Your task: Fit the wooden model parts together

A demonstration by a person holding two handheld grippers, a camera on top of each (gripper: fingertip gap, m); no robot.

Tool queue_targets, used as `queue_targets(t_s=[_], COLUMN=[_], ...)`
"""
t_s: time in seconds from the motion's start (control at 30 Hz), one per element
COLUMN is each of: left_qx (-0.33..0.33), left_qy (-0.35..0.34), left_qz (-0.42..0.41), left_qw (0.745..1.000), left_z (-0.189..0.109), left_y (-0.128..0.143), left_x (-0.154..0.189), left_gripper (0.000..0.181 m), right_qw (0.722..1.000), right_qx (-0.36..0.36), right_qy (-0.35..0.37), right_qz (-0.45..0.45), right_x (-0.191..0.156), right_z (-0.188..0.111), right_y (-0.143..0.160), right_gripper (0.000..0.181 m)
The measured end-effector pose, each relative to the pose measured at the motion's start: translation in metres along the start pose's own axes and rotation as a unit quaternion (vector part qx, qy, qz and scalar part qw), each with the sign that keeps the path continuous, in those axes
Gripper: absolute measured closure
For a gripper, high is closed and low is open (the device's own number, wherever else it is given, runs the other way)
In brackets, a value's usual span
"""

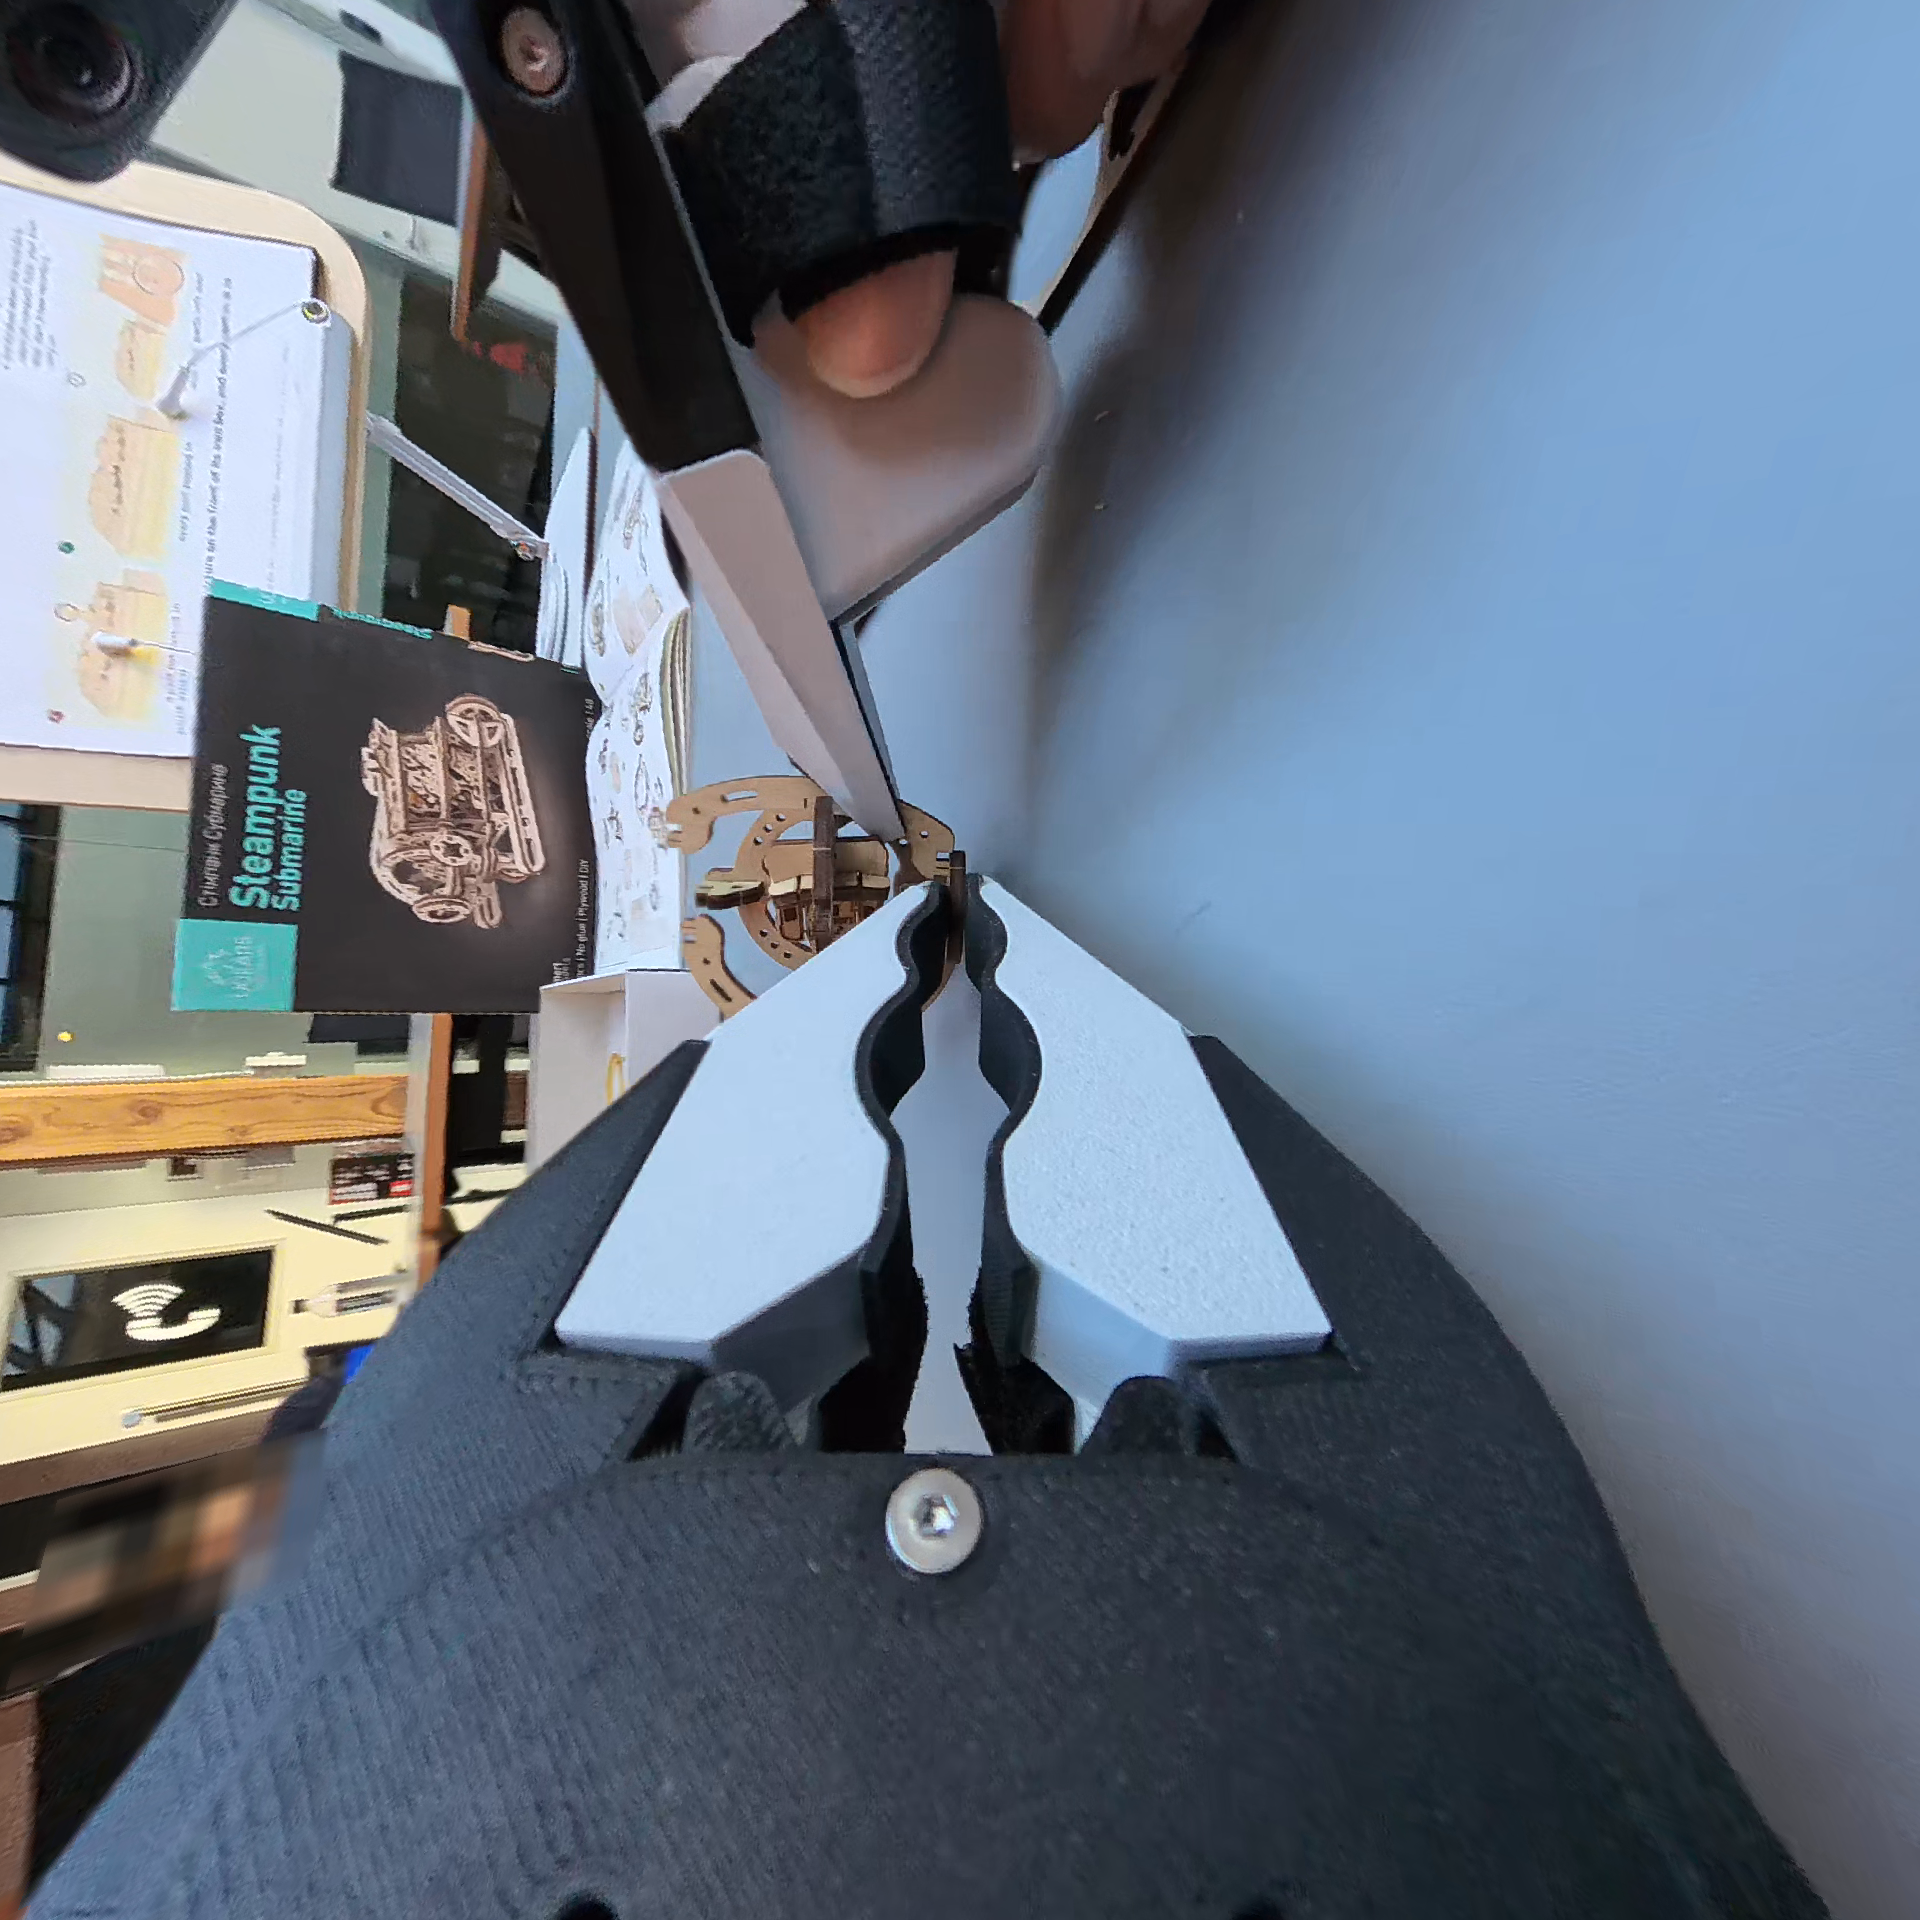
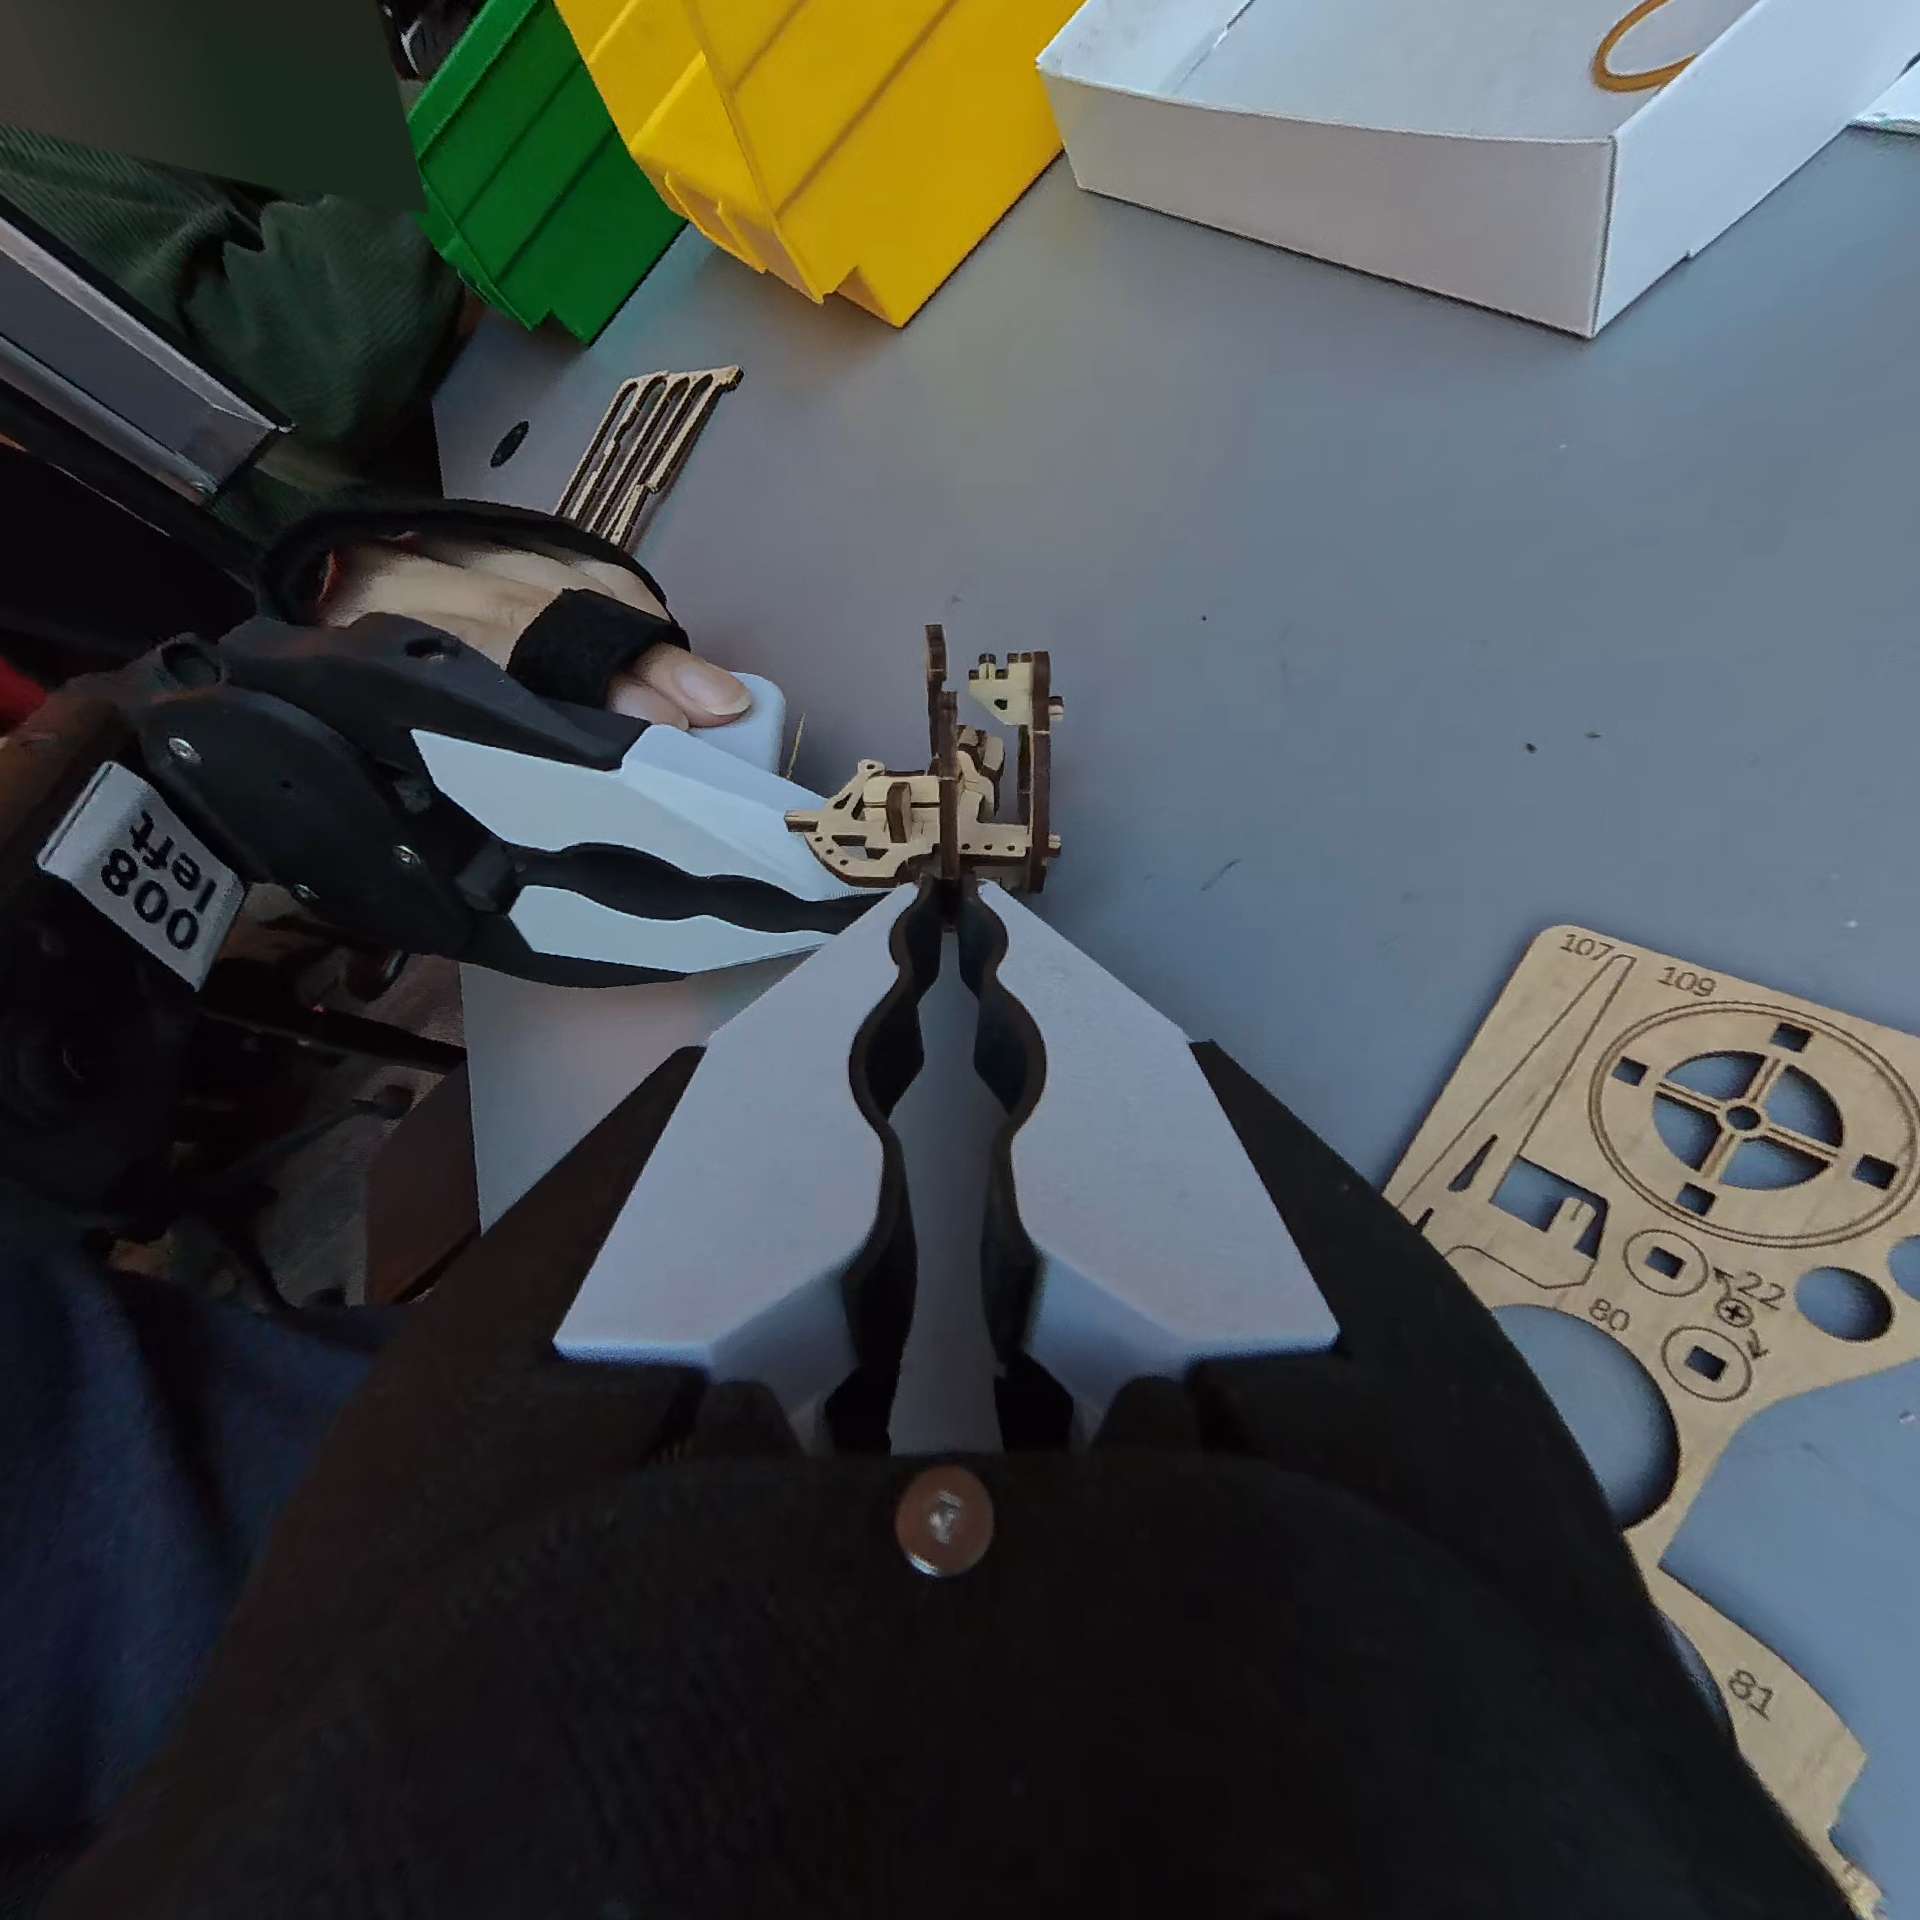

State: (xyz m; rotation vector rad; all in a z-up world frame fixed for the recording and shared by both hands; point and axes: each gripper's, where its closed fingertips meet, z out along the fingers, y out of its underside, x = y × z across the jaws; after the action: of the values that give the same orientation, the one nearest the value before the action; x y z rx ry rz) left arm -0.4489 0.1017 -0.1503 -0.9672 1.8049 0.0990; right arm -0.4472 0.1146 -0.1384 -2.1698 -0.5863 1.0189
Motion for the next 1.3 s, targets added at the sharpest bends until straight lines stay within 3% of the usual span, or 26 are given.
queue_targets(t_s=[0.4,0.73,0.93,1.3], left_qx=[-0.003,-0.001,0.010,0.012], left_qy=[-0.031,-0.036,-0.015,-0.012], left_qz=[-0.012,0.038,-0.004,0.035], left_qw=[0.999,0.999,1.000,0.999], left_z=[0.0042,0.0050,0.0032,0.0031], left_y=[-0.0016,-0.0035,-0.0057,-0.0067], left_x=[-0.0068,-0.0032,-0.0054,-0.0032], left_gripper=[0.174,0.180,0.172,0.174], right_qw=[0.999,0.999,0.999,0.999], right_qx=[0.014,0.011,0.003,-0.005], right_qy=[-0.008,-0.012,-0.023,-0.028], right_qz=[0.050,0.046,0.043,0.044], right_x=[0.0067,0.0071,0.0043,0.0034], right_z=[-0.0037,-0.0043,-0.0032,-0.0024], right_y=[-0.0025,-0.0014,-0.0005,0.0006], right_gripper=[0.179,0.179,0.179,0.179])
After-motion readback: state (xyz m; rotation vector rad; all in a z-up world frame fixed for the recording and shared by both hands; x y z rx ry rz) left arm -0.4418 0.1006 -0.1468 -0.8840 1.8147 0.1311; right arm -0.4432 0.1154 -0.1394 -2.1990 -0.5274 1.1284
